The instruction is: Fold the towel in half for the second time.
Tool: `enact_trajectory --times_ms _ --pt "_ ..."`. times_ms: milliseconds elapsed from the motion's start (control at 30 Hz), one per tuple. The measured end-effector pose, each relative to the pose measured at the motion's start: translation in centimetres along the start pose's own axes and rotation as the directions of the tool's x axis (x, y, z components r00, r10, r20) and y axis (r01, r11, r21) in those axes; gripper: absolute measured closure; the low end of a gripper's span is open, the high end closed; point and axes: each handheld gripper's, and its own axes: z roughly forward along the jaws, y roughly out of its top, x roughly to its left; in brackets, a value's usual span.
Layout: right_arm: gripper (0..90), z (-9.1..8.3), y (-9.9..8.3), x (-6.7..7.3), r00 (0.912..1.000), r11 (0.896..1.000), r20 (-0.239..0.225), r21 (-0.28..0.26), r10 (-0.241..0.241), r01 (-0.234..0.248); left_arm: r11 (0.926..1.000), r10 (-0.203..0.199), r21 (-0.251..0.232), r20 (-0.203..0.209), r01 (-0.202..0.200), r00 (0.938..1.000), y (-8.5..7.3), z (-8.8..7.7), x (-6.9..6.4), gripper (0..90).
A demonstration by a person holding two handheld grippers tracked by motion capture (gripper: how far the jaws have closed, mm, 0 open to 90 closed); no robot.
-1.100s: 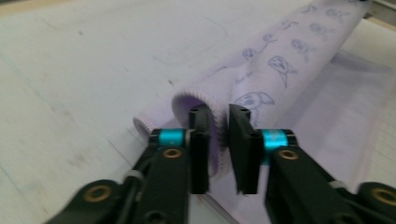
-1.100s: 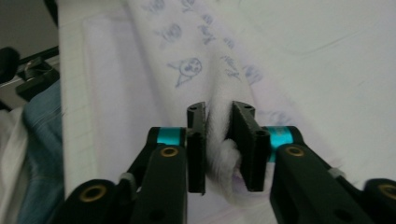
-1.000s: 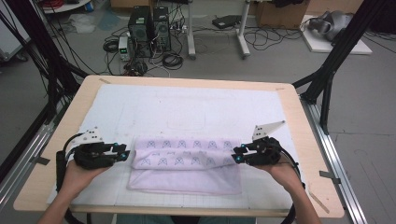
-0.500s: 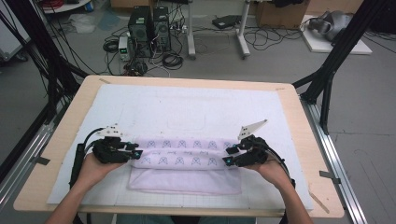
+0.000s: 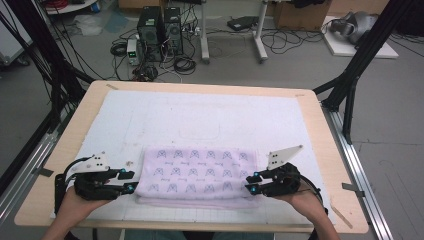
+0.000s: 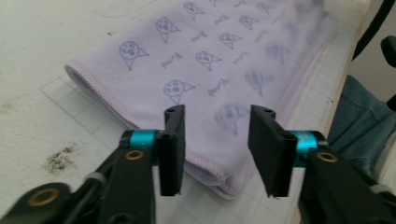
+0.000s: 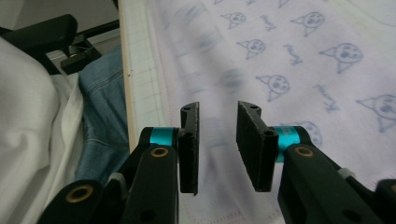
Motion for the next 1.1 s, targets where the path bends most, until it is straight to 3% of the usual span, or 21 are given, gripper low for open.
enact_trajectory --times_ms 133,233,433,533,633,667,733,767,833,933,1100 --pt "65.0 0.7 -0.4 -0.4 0.9982 1.0 0.06 0.02 0.0 -0.001 0.9996 0.021 0.018 0.003 -0.021 0.9998 0.6 1.8 -0.1 57.2" --pt "64.3 1.6 -1.1 -0.7 0.9961 0.999 0.088 0.043 -0.002 -0.002 0.996 0.046 0.078 -0.017 -0.045 0.9988 0.5 3.4 -0.2 61.9" --pt "63.7 2.9 -3.4 -0.3 0.9926 0.997 0.121 0.073 -0.006 -0.003 0.9861 0.055 0.16 -0.051 -0.047 0.9972 -2.0 4.7 -0.3 65.2" --pt "62.1 3.1 -4.1 0.1 0.9914 0.998 0.131 0.057 -0.009 0.002 0.9907 0.05 0.129 -0.065 -0.041 0.9966 -2.7 4.3 -0.6 63.4" --pt "63.4 3.2 -4.4 0.3 0.9891 0.999 0.147 0.046 -0.011 0.004 0.9872 0.094 0.137 -0.083 -0.082 0.992 -2.8 4.5 -1.1 61.7" --pt "67.6 3.3 -4.4 0.3 0.9881 0.999 0.153 0.05 -0.016 0.009 0.9863 0.105 0.137 -0.089 -0.092 0.9905 -2.8 4.6 -1.3 63.9" --pt "84.6 3.4 -4.1 0.5 0.9883 0.998 0.149 0.063 -0.034 0.025 0.9843 0.123 0.138 -0.084 -0.111 0.9888 -2.7 4.8 -1.4 81.6" --pt "86.3 3.4 -4.0 0.6 0.9879 0.997 0.149 0.072 -0.042 0.032 0.9836 0.128 0.139 -0.089 -0.115 0.9878 -2.5 4.7 -1.4 85.9" --pt "87.3 3.0 -3.4 0.6 0.9869 0.996 0.151 0.081 -0.058 0.046 0.9861 0.126 0.12 -0.1 -0.114 0.9869 -2.2 4.2 -1.5 87.4" --pt "87.4 1.8 -2.6 0.8 0.9881 0.998 0.146 0.043 -0.05 0.044 0.9896 0.119 0.094 -0.103 -0.109 0.9876 -1.8 3.1 -1.5 87.4" --pt "87.3 0.1 -2.0 2.1 0.9904 0.998 0.123 0.016 -0.063 0.062 0.9927 0.105 0.069 -0.082 -0.099 0.9912 -2.1 1.9 -2.3 87.4"
